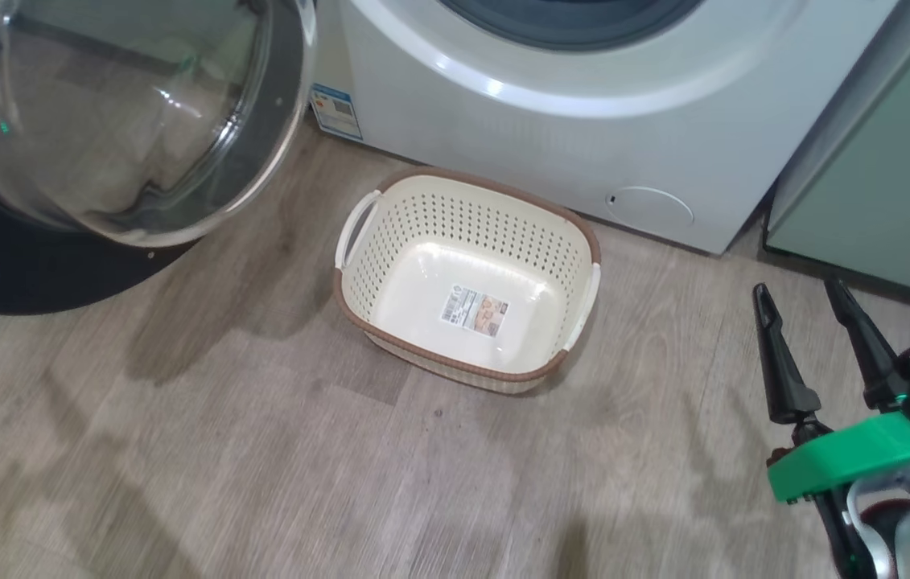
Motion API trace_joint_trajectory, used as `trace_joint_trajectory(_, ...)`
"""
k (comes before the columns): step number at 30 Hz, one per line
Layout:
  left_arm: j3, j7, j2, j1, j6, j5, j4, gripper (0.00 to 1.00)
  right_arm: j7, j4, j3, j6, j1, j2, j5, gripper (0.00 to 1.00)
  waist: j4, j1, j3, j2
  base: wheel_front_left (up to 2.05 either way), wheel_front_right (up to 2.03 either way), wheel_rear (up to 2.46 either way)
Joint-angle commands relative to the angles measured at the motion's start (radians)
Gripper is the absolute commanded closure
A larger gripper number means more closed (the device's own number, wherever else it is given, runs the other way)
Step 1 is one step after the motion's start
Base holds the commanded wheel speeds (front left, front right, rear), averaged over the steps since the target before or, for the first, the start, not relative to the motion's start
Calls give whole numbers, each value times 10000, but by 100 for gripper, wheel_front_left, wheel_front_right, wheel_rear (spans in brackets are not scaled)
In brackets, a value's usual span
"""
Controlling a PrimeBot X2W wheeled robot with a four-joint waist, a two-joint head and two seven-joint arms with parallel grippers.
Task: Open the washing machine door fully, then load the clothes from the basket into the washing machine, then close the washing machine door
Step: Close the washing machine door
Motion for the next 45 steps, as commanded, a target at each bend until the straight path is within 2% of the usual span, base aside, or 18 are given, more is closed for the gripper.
trace_joint_trajectory(1, 255, 111, 843, -493, -156, -54, -117, 100, 63, -438, 229, 0, -363, -114, -51, 0, -77, -2, 108, 0, 0, 0, 0)
trace_joint_trajectory(11, -497, 1450, 664, -998, -913, -197, 1137, 100, 159, -543, 277, 0, -574, -114, -142, 0, -245, -2, 434, 0, 0, 0, 0)
trace_joint_trajectory(24, -897, 3051, 470, -963, -1349, -558, 1323, 100, 135, -484, 277, 0, -613, -114, -145, 0, -324, -2, 433, 0, 0, 0, 0)
trace_joint_trajectory(38, -846, 4993, 120, -44, -1527, -1428, 46, 100, 15, -373, 218, 0, -545, -114, -51, 0, -359, -2, 195, 0, 0, 0, 0)
trace_joint_trajectory(45, -758, 5818, -245, 849, -1583, -1878, -1421, 100, -168, -249, 250, 0, -583, -114, 113, 0, -511, -2, 130, 0, 0, 0, 0)
